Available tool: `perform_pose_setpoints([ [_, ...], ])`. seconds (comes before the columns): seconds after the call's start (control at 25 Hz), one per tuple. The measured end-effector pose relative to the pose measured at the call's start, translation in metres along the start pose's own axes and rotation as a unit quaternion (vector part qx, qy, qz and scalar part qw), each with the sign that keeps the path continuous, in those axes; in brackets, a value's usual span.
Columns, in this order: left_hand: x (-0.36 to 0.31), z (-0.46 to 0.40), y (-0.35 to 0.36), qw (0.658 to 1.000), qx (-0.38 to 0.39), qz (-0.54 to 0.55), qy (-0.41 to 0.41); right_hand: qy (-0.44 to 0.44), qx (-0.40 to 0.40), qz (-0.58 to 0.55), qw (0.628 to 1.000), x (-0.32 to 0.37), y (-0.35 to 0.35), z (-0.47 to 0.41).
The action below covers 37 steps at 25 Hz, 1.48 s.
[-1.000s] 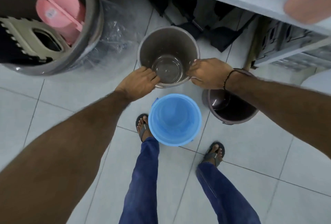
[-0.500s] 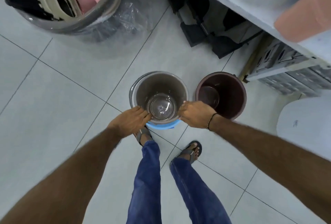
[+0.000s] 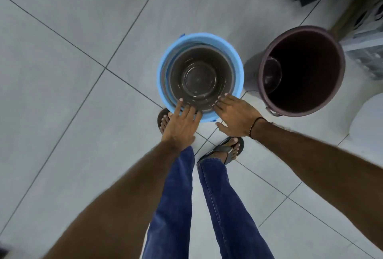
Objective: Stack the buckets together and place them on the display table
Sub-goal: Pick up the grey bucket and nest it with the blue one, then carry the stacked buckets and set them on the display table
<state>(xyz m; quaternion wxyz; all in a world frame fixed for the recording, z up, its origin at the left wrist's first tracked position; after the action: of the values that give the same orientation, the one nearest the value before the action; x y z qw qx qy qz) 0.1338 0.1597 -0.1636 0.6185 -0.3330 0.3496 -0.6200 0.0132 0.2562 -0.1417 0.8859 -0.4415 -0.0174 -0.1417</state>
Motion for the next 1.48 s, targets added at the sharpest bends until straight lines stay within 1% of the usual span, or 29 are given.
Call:
perform_pose_setpoints([
  [0.08,-0.011,-0.015,0.01,0.999,-0.031,0.013,-0.023,-0.02,-0.001,0.018,1.0,0.003,0.015,-0.01],
  [0.16,-0.019,-0.031,0.015,0.998,-0.043,0.03,-0.028,-0.029,0.012,0.028,0.999,0.003,0.022,-0.024],
  [0.24,-0.022,-0.042,0.013,0.999,-0.032,0.029,-0.024,-0.036,0.032,0.054,0.997,0.001,0.022,-0.035],
  [0.32,-0.022,-0.048,0.005,1.0,-0.008,0.022,-0.006,-0.037,0.044,0.055,0.997,-0.004,0.017,-0.039],
  [0.4,-0.014,-0.048,-0.005,1.0,-0.001,0.014,-0.001,-0.038,0.045,0.055,0.997,-0.006,0.006,-0.038],
  [0.52,0.005,-0.043,-0.026,0.998,0.015,0.06,0.017,-0.03,0.048,0.047,0.997,-0.007,-0.025,-0.027],
  [0.64,0.025,-0.032,-0.062,0.994,-0.019,0.044,0.097,0.005,0.064,0.011,0.998,-0.008,-0.06,-0.008],
  [0.72,0.036,-0.02,-0.093,0.991,-0.03,0.019,0.128,0.012,0.051,-0.009,0.999,-0.01,-0.09,0.007],
  [0.84,0.049,0.0,-0.148,0.993,-0.032,-0.018,0.11,0.018,0.014,-0.011,1.0,-0.019,-0.147,0.029],
  [0.92,0.058,0.009,-0.192,0.993,-0.05,-0.01,0.105,0.016,-0.015,0.015,1.0,-0.025,-0.188,0.046],
  [0.96,0.06,0.012,-0.214,0.991,-0.064,-0.006,0.116,0.02,-0.032,0.021,0.999,-0.029,-0.206,0.056],
  [1.04,0.058,0.018,-0.262,0.983,-0.089,-0.039,0.154,0.047,-0.058,0.024,0.997,-0.04,-0.24,0.086],
  [1.16,0.034,0.017,-0.317,0.964,-0.121,-0.123,0.204,0.085,-0.083,0.012,0.993,-0.061,-0.257,0.138],
  [1.28,-0.021,0.017,-0.356,0.95,-0.134,-0.173,0.221,0.107,-0.099,-0.021,0.989,-0.083,-0.256,0.203],
  [1.4,-0.084,0.011,-0.373,0.947,-0.135,-0.185,0.226,0.126,-0.105,-0.036,0.986,-0.109,-0.234,0.257],
  [1.48,-0.125,0.001,-0.368,0.948,-0.123,-0.188,0.225,0.144,-0.092,-0.04,0.984,-0.124,-0.202,0.284],
])
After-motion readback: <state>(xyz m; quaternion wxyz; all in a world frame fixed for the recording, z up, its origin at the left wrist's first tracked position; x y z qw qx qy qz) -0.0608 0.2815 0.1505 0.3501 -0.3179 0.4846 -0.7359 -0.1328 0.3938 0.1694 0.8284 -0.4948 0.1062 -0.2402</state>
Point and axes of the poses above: each hand's wrist, its own z-axis away from the middle knuckle, its own y-axis out of the palm, x = y × z, the point moved 5 cm from there along -z, towards the middle knuckle, and after that the axes turned 5 degrees about -z, right-handed, at the moved point
